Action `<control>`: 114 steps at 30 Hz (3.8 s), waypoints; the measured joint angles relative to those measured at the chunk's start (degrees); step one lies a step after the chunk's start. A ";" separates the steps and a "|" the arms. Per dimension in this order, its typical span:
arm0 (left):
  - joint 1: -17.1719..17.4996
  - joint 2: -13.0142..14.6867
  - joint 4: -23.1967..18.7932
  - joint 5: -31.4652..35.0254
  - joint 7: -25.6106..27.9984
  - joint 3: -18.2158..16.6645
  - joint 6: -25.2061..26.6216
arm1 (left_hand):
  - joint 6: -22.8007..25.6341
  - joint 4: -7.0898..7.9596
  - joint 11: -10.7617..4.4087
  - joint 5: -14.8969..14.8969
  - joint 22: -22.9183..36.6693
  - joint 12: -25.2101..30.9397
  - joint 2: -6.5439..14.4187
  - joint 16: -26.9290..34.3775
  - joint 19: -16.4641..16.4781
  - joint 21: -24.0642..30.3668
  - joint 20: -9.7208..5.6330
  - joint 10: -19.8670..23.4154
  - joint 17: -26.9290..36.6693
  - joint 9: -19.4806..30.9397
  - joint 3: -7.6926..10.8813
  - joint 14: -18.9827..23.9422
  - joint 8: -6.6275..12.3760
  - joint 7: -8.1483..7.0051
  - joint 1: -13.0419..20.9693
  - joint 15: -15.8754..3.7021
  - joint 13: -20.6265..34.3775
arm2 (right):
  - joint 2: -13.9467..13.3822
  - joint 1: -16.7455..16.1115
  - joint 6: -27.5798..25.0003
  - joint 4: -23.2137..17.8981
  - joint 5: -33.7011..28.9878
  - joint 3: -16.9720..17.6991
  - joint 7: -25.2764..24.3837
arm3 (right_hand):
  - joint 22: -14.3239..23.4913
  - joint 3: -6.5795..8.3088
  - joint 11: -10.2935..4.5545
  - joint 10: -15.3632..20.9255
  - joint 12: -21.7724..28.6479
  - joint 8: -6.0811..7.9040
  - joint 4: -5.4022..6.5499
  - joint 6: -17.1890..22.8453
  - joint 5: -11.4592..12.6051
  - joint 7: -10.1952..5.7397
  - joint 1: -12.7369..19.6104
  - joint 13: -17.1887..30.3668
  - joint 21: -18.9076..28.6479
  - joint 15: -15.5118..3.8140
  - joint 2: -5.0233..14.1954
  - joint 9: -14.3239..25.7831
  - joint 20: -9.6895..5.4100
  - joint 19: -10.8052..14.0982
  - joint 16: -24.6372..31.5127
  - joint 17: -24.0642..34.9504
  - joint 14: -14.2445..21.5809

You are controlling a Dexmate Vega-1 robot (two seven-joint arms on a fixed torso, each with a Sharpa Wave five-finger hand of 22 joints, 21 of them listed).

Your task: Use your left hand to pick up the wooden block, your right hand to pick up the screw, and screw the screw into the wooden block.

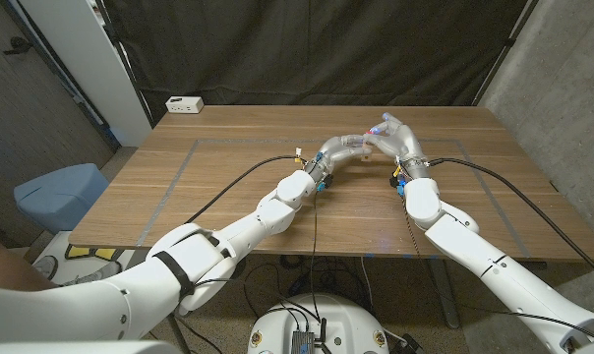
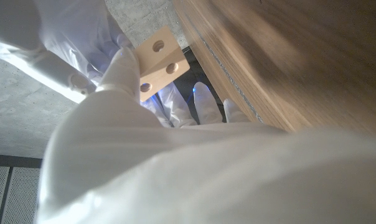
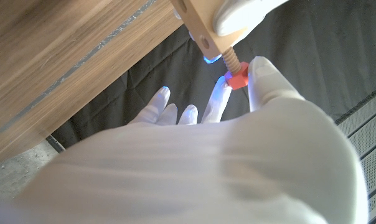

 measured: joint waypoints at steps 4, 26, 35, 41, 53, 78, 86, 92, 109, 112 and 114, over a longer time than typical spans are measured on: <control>-0.31 -0.24 0.59 -0.04 -0.12 0.02 -0.19 | 0.00 -0.01 0.14 -0.01 0.00 0.00 0.00 0.00 0.00 0.00 0.00 0.15 0.00 0.00 -0.01 0.00 0.00 0.00 0.00 0.00 0.00 | 0.09 0.22 0.13 0.34 0.05 -0.11 0.05 | 0.00 0.01 0.00 0.00 0.00 0.34 0.00 0.00 -0.01 0.00 -0.01 0.00 0.00 0.00 0.01 0.00 0.00 0.00 0.00 0.00 0.00; -1.29 -1.12 3.13 -0.45 -0.75 -0.03 -1.07 | 0.00 0.03 0.02 0.01 0.00 -0.21 0.00 0.00 0.00 0.00 0.00 0.26 0.00 0.00 0.04 0.00 0.00 0.00 0.00 0.00 0.01 | 0.38 0.84 0.27 1.15 0.17 -0.50 0.13 | 0.00 0.01 0.00 0.00 0.00 0.45 0.01 0.00 -0.02 0.00 -0.24 0.00 0.00 0.00 0.24 -0.20 0.00 0.00 0.00 0.00 0.00; -1.10 -0.87 2.49 -0.45 -0.73 -0.03 -0.94 | 0.00 0.03 0.01 0.01 0.00 -0.22 0.00 0.00 0.00 0.00 0.00 0.25 0.00 0.00 0.03 0.00 0.00 0.00 0.00 0.00 0.01 | 0.38 0.71 0.31 1.07 0.24 -0.52 0.09 | 0.00 -0.02 0.00 0.00 0.00 0.73 -0.02 -0.20 -0.05 -0.20 -0.24 0.00 0.00 0.00 0.23 -0.31 0.00 0.00 -0.09 0.00 0.00; -0.56 -0.41 1.24 -0.37 -0.53 -0.02 -0.58 | 0.00 0.03 0.04 0.19 0.00 -0.22 0.00 0.00 0.00 0.39 0.00 0.22 0.00 0.00 0.03 0.00 0.01 0.00 0.00 0.00 -0.01 | 0.33 0.42 0.30 0.86 0.32 -0.50 -0.08 | 0.00 -0.02 0.00 0.00 0.00 0.77 -0.02 -0.21 -0.05 -0.20 -0.24 0.00 0.00 0.10 0.23 -0.29 0.00 0.00 -0.22 0.00 0.53; 0.22 0.21 -0.61 -0.17 -0.17 0.03 0.00 | 0.00 0.01 0.03 0.24 0.00 -0.22 0.00 0.00 0.00 0.39 0.00 0.22 0.00 0.00 0.01 0.00 0.01 0.00 0.00 0.00 -0.02 | 0.23 0.07 0.24 0.60 0.36 -0.40 -0.22 | 0.00 -0.02 0.00 0.00 0.00 0.77 -0.02 -0.51 -0.06 0.10 -0.24 0.00 0.00 0.10 0.23 -0.43 0.00 0.00 -0.22 0.00 0.52; 0.37 0.28 -0.96 -0.17 0.05 0.02 0.52 | 0.00 0.10 0.03 0.22 0.00 -0.36 0.00 0.00 -0.01 0.39 0.01 0.21 -0.01 0.00 0.11 0.55 0.01 0.00 0.00 0.11 -0.02 | -0.24 -0.57 0.15 0.12 0.68 -0.07 0.09 | 0.00 -0.02 0.33 -0.33 -0.26 0.50 -0.03 -2.36 -0.06 0.10 -0.47 0.00 0.00 0.10 0.00 -1.52 0.00 0.00 -0.22 0.00 0.51; 0.37 0.25 -0.96 -0.20 0.05 0.01 0.52 | 0.00 0.09 0.03 0.21 0.00 -0.40 0.00 0.00 0.20 0.39 0.21 0.21 -0.01 0.00 0.10 0.54 0.01 0.00 0.00 0.11 -0.01 | -0.34 -0.63 0.15 0.03 0.80 -0.06 0.33 | 0.00 -0.02 0.55 -0.56 -0.26 0.05 -0.03 -2.76 -0.06 -0.10 -0.69 0.00 0.00 -0.12 -0.22 -2.00 0.00 0.00 -0.22 0.00 0.29; 0.37 0.25 -0.98 -0.22 0.05 0.01 0.62 | 0.00 0.08 0.03 0.20 0.00 -0.39 0.00 0.00 0.20 0.39 0.21 0.21 0.00 0.00 0.09 0.74 0.01 0.00 0.00 -0.09 -0.01 | -0.47 -0.68 0.14 -0.04 0.91 -0.05 0.56 | 0.00 -0.27 0.74 -0.74 -0.26 0.05 0.22 -3.30 -0.06 -0.03 -1.14 0.00 0.00 -0.12 -0.66 -2.29 0.00 0.00 -0.22 0.00 0.29; 1.09 0.71 -2.89 -0.06 0.66 0.05 1.54 | 0.00 0.04 0.09 0.25 0.00 -0.34 0.00 0.00 0.20 0.39 0.21 0.27 -0.01 0.00 0.04 0.74 -0.05 0.00 0.00 -0.09 -0.02 | -1.09 -1.17 0.28 -0.59 1.08 0.08 1.14 | 0.00 -0.50 1.65 -2.09 -0.47 -0.82 0.46 -4.94 -0.05 0.19 -2.36 0.00 -0.28 0.20 -1.44 -3.26 0.20 -0.83 -0.66 0.00 -0.65; 1.28 0.80 -3.27 -0.05 0.80 0.07 1.73 | 0.00 0.14 0.09 0.25 0.00 -0.34 0.00 0.00 0.20 0.39 0.21 0.27 -0.01 0.00 0.14 0.74 -0.07 0.00 0.00 -0.09 -0.02 | -1.24 -1.30 0.30 -0.75 1.11 0.12 1.24 | 0.00 -0.74 1.64 -2.51 -0.68 -1.28 0.70 -5.42 -0.05 0.49 -2.84 0.00 -0.28 -0.03 -1.70 -3.40 -0.01 -1.04 -0.66 0.00 -0.87; 1.37 0.88 -3.46 -0.04 0.84 0.08 1.81 | 0.00 0.14 0.08 0.25 0.00 -0.34 0.00 0.00 0.20 0.38 0.21 0.26 -0.01 0.00 0.15 0.74 -0.10 0.00 0.00 -0.09 -0.02 | -1.36 -1.42 0.33 -0.86 1.13 0.17 1.31 | 0.04 -0.84 1.85 -2.92 -0.68 -1.40 0.80 -5.95 -0.05 0.22 -3.27 0.00 -0.28 0.09 -1.73 -3.60 0.10 -1.34 -0.66 0.00 -1.15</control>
